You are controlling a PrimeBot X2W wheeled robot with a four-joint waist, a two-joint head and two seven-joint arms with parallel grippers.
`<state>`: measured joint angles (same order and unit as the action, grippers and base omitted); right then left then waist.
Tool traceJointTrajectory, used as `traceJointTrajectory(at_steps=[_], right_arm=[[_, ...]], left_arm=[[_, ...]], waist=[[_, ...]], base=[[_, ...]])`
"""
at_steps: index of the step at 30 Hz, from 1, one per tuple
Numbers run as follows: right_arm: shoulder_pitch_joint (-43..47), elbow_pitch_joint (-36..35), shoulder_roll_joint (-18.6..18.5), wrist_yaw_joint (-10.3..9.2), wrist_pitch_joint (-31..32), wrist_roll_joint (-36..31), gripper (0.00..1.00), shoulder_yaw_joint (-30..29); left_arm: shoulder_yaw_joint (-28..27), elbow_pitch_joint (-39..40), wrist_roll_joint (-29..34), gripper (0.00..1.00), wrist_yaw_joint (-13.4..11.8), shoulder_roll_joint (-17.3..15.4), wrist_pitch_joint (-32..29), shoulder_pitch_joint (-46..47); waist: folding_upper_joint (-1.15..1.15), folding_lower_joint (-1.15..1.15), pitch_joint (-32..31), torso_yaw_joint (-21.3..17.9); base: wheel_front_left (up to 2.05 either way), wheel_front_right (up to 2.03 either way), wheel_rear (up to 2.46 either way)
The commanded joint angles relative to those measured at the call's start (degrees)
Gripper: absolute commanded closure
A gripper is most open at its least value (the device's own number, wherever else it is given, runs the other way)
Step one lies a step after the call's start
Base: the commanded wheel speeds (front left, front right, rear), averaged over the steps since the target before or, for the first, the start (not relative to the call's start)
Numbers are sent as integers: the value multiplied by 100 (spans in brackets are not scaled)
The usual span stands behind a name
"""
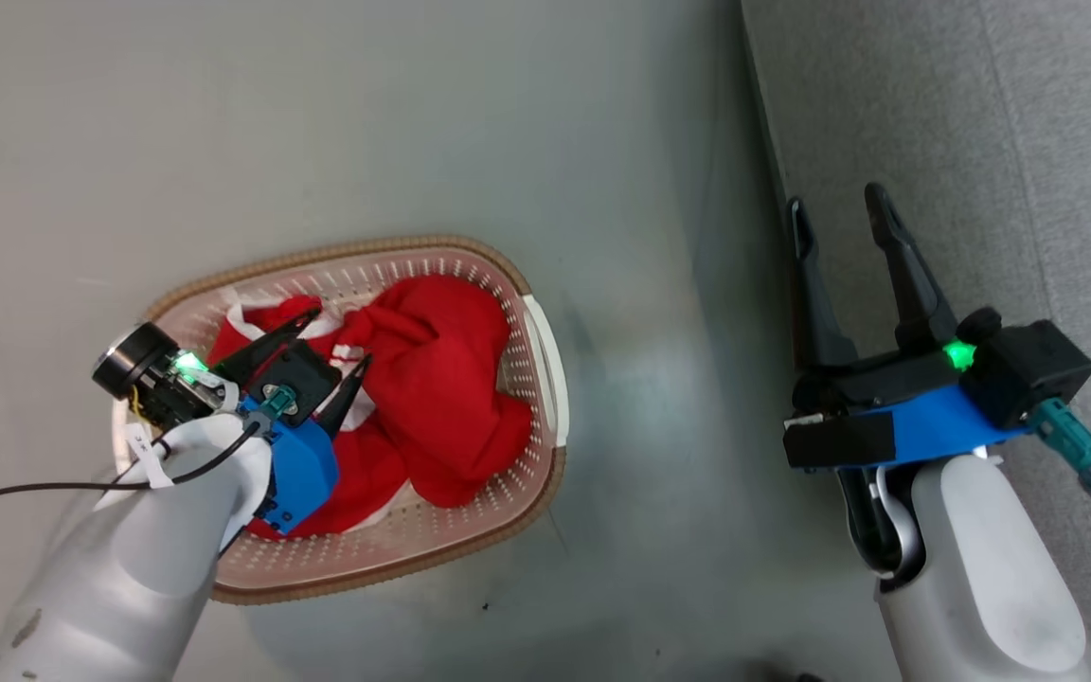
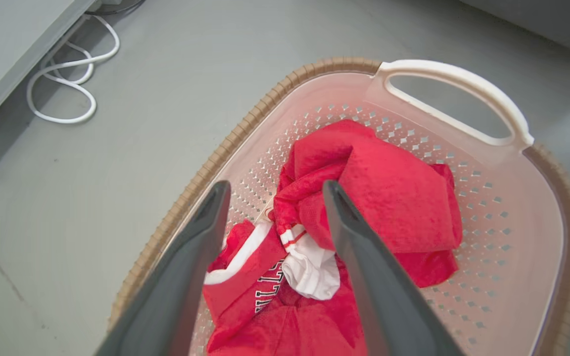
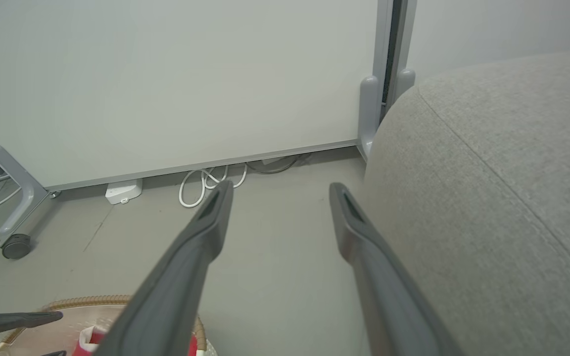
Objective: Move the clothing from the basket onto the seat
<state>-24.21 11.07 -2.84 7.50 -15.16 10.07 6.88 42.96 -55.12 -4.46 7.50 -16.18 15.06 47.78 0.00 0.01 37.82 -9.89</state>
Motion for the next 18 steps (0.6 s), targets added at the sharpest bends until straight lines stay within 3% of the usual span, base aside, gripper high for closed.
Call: traceJointTrajectory(at_steps=[1,18], right_arm=[[-168,-64,-7,-3,-1,-42,0,12],[-577,-446,-8,-3,-1,-136,0,-23]], left_arm=[[146,-146,-62,0,-6,-96,18,151],[1463,-1162,-541,0,-6,-239,18,1000]], waist=[[0,-1,304,-75],[0,-1,1443,-223]], base=[[0,0,0],[0,0,0]])
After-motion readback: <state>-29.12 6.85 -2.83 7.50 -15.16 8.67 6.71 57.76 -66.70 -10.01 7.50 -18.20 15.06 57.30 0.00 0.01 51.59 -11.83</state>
